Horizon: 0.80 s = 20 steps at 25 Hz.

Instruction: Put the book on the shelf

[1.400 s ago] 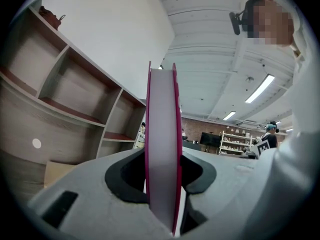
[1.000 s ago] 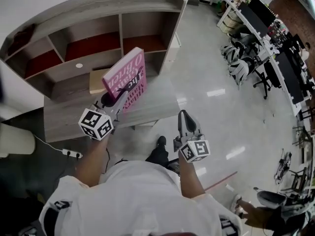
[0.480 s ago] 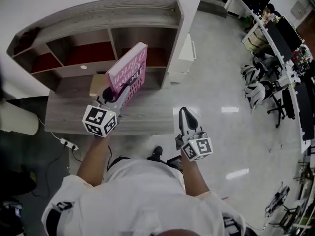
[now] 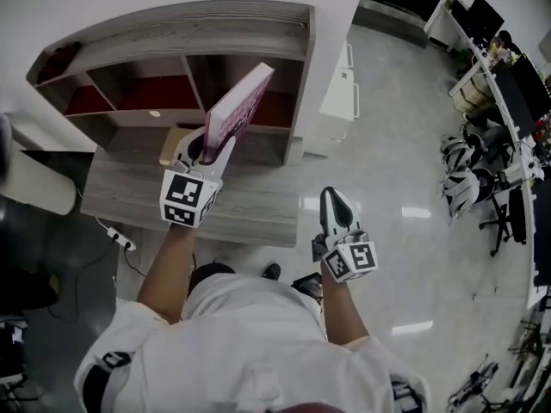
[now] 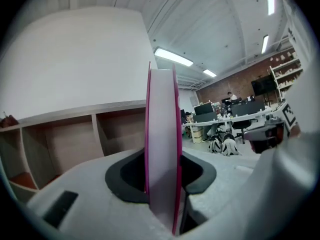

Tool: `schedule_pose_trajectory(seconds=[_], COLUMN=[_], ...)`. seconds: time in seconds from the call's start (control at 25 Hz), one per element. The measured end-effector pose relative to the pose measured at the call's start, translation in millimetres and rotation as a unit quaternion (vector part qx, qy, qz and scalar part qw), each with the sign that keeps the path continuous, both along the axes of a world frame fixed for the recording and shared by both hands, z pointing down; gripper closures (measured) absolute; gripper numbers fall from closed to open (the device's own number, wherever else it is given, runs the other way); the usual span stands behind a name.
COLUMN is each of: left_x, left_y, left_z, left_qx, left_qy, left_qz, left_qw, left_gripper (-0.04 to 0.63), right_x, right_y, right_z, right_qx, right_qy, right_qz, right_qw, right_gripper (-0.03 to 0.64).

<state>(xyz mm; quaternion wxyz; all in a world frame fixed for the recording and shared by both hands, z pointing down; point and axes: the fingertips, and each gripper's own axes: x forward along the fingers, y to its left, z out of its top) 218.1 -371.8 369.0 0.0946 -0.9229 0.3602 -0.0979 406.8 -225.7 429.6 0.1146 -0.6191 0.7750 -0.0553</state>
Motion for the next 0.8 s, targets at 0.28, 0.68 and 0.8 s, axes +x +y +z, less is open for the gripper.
schedule_pose_trajectory(seconds=[0.28, 0.68, 0.8], left_x=[21.7, 66.2, 77.0], left_y=[-24.4, -62.8, -74.2], left_z=[12.7, 19.8, 22.1], left_qx=[0.010, 0.011, 0.007], left_qy=[-0.027, -0.029, -0.025], left_qz=[-0.023, -0.031, -0.033], left_qw=[0.9993, 0.9990, 0.9991], left_gripper=[0.449, 0.448, 0.449], right_x=[21.5, 41.8, 51.6], right_y=[-8.3, -24.1, -30.5], right_z=[7.6, 22.2, 20.4], right_qx=[-0.002, -0.027, -0.029], right_qy=[-0.001, 0.003, 0.008], right_qz=[-0.011, -0.008, 0.002], right_qw=[1.000, 1.000, 1.000], right_gripper=[0.598, 0.598, 0.598])
